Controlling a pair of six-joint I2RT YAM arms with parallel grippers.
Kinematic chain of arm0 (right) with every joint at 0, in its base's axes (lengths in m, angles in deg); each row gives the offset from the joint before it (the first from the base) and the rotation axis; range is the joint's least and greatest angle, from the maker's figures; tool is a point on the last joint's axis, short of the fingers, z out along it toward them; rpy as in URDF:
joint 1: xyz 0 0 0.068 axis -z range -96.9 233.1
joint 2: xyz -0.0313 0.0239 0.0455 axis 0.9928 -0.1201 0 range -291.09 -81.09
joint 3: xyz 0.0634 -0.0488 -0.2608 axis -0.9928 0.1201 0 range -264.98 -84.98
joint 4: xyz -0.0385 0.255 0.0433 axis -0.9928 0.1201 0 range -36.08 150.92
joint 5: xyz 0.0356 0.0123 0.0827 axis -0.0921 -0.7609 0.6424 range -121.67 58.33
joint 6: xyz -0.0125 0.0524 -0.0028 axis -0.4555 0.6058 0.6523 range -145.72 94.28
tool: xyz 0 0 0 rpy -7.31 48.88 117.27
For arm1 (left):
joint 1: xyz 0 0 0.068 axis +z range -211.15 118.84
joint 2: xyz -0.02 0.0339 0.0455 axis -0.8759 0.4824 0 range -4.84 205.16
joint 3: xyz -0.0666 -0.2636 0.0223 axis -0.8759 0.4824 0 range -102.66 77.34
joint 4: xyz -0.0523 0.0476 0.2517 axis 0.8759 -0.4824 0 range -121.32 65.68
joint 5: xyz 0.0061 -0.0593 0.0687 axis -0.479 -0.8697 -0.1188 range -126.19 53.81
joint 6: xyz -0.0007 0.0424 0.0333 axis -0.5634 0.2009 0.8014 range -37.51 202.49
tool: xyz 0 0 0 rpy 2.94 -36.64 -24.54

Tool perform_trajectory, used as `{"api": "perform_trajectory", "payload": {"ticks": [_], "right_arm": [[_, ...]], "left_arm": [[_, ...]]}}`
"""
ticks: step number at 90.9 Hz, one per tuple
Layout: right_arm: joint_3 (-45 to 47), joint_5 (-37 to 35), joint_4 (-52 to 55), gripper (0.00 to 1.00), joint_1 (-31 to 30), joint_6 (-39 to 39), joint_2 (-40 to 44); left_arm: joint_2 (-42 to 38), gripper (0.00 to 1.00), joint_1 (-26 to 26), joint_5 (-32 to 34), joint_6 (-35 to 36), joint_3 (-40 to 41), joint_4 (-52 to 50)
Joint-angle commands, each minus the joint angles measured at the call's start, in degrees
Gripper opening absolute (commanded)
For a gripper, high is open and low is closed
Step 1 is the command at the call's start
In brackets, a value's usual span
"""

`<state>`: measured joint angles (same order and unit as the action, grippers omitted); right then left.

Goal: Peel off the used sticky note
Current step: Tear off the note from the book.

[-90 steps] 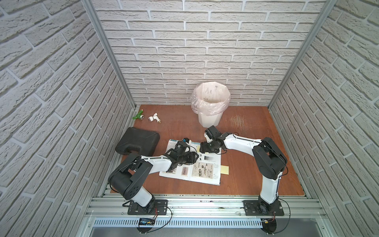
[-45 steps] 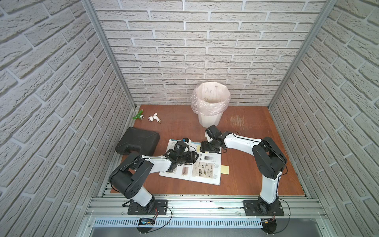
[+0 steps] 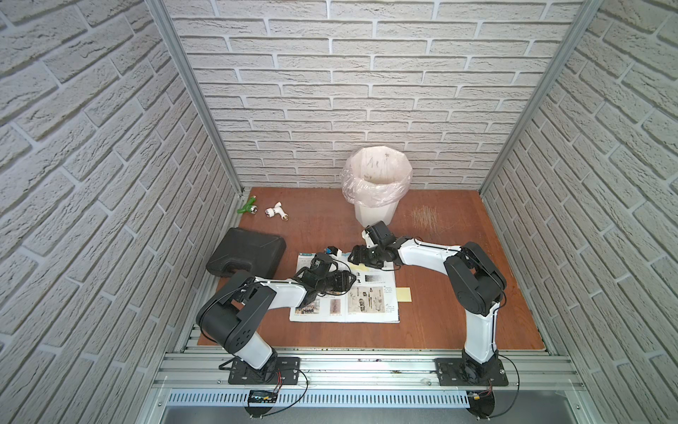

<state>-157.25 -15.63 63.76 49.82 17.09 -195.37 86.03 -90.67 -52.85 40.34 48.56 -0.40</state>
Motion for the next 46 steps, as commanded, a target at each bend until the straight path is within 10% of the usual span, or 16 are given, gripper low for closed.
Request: {"api": "perform_trajectory", "payload": {"ticks": [1,46], "right_arm": [[2.79,3.83,0.98,0.75,-1.17,2.44,-4.49],[-2.46,-8.7,16.73,0.75,-1.76,-9.79,-1.11]], "left_arm": [[4.32,0.5,-0.05,0.32,-0.56,2.76,-9.68],[4.33,0.5,0.36,0.57,-0.48,2.85,-10.44]]}}
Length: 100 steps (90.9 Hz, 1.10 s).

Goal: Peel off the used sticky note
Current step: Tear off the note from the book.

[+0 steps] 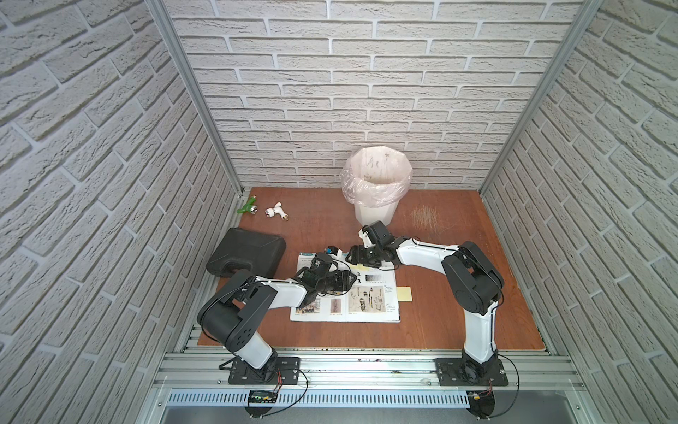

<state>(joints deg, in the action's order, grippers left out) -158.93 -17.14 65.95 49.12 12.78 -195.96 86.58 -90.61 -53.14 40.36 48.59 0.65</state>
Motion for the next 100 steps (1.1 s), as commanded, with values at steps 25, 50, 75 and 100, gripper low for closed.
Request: {"api": "perform_trajectory", "payload": {"ticks": [25,50,75,100], "right_arm": [[-5.98,-15.22,24.11,0.76,-1.91,-11.52,0.79],[-12.12,-18.28,29.16,0.77,-3.26,-14.24,-3.55],[-12.47,-10.57,25.57,0.77,-3.64,-11.7,-7.14],[-10.75,-5.35,21.15,0.77,-3.96,-8.38,-8.48]], "left_arm": [[4.53,0.5,0.38,0.13,-0.84,2.72,-10.51],[4.74,0.5,0.38,-0.54,-0.76,2.99,-9.78],[4.48,0.5,0.37,-0.9,-0.41,3.04,-9.41],[5.04,0.49,0.41,-1.28,-0.23,3.28,-8.57]]}}
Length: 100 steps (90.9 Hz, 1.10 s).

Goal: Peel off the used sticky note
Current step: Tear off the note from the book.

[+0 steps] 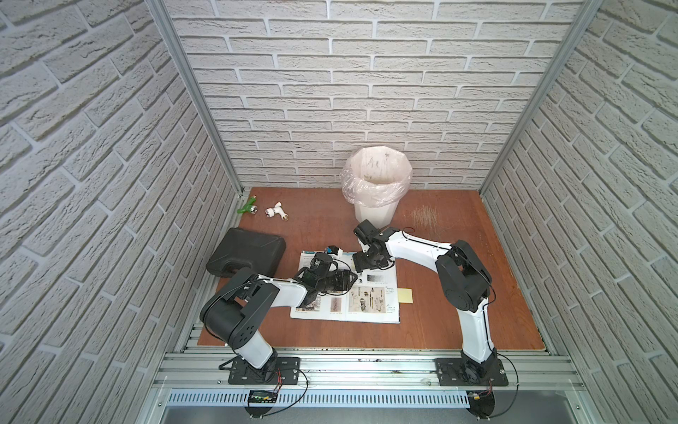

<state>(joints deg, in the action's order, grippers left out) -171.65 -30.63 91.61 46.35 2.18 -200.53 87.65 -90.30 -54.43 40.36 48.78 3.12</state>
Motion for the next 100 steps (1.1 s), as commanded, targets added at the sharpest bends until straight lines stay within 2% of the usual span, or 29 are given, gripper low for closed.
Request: {"api": "perform_trajectory", "payload": {"ticks": [1,28,58,86,100], "right_arm": [[1.96,8.21,-4.54,0.77,-1.15,2.28,-3.98],[1.54,8.35,-5.1,0.75,-1.91,3.05,-5.63],[1.73,6.27,-4.44,0.59,-2.01,2.63,-4.48],[1.65,6.31,-4.22,0.34,-2.1,2.19,-1.8],[1.98,6.51,-4.49,0.17,-2.1,2.07,-0.45]], "left_arm": [[3.99,0.5,0.08,-0.02,-0.23,3.07,-10.98],[4.8,0.49,0.07,-0.24,-0.23,3.07,-10.32],[4.9,0.49,0.05,-0.26,-0.3,3.16,-10.41],[4.29,0.49,0.08,0.03,-0.41,3.42,-10.76],[4.28,0.49,0.06,0.19,-0.5,3.59,-10.83]]}}
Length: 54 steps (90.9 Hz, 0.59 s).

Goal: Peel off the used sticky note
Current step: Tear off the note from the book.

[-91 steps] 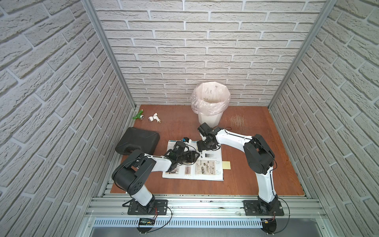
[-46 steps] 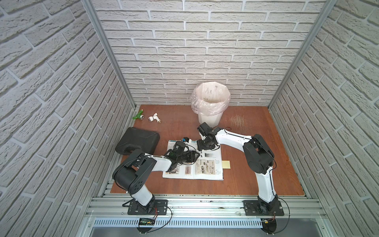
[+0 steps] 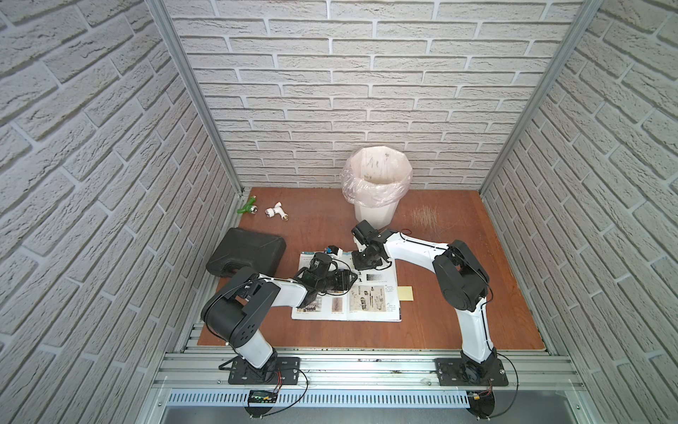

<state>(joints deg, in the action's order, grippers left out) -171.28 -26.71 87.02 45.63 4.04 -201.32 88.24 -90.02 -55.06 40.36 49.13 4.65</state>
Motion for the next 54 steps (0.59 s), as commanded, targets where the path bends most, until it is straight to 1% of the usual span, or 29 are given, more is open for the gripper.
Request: {"api": "perform_trajectory", "payload": {"ticks": [1,17,33,38,54], "right_arm": [[1.68,2.64,0.02,0.17,-1.37,0.26,0.51],[4.16,3.41,-3.15,0.04,-1.37,1.21,3.47],[7.44,4.36,-7.0,0.03,-1.37,3.26,6.48],[8.47,4.35,-8.01,0.03,-1.35,3.89,9.01],[11.32,4.51,-10.69,0.03,-1.02,5.48,12.62]], "left_arm": [[3.69,0.49,-0.23,0.84,-0.5,3.29,-12.36],[4.12,0.47,-0.22,1.14,-0.5,3.51,-12.36],[4.35,0.47,-0.22,1.34,-0.67,3.9,-12.1],[4.18,0.47,-0.23,1.38,-0.76,4.1,-12.05],[3.71,0.46,-0.23,1.42,-0.76,4.6,-12.16]]}}
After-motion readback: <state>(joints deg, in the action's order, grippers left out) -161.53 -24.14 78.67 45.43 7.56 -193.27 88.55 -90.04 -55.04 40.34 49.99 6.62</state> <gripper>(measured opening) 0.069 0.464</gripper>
